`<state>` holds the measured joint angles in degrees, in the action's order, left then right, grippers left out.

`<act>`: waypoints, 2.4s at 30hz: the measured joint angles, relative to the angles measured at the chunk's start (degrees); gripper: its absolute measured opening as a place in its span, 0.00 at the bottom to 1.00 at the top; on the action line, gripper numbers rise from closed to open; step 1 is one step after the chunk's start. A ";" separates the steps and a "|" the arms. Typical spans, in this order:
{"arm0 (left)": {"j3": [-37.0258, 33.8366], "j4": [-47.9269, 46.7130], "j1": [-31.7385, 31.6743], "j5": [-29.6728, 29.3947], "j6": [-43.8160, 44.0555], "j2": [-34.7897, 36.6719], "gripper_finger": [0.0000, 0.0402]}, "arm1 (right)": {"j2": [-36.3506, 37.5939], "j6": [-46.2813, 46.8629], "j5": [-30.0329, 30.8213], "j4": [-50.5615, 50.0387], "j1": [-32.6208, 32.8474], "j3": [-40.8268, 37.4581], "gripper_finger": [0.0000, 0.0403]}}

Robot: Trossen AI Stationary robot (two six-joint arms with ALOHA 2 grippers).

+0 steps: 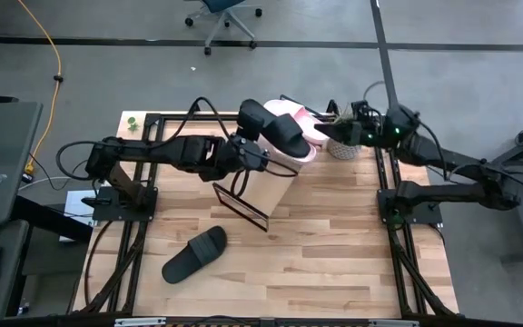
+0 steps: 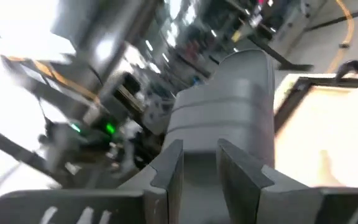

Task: Pick and place slides into the shelf
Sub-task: Put the right black slide on the shelf

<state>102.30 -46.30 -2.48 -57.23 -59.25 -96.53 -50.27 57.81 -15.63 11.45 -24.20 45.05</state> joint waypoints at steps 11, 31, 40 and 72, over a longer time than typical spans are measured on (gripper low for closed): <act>0.00 0.37 -1.72 -2.59 -0.25 0.00 0.13 | 1.86 20.43 12.52 23.51 9.70 -15.26 0.39; 0.00 3.38 -2.39 -4.34 -5.48 -3.45 0.13 | -0.73 29.43 30.52 21.50 22.70 -13.12 0.52; 0.00 3.85 -2.39 -5.59 -6.51 -3.43 0.13 | -0.79 31.31 37.90 19.88 26.53 -13.12 0.52; 0.00 12.39 -2.39 -3.83 -14.48 -3.43 0.06 | -8.18 35.63 44.16 29.77 26.46 -13.12 0.51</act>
<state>102.30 -33.91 -4.86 -61.06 -73.73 -99.96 -58.46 93.44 28.53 41.23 2.26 31.92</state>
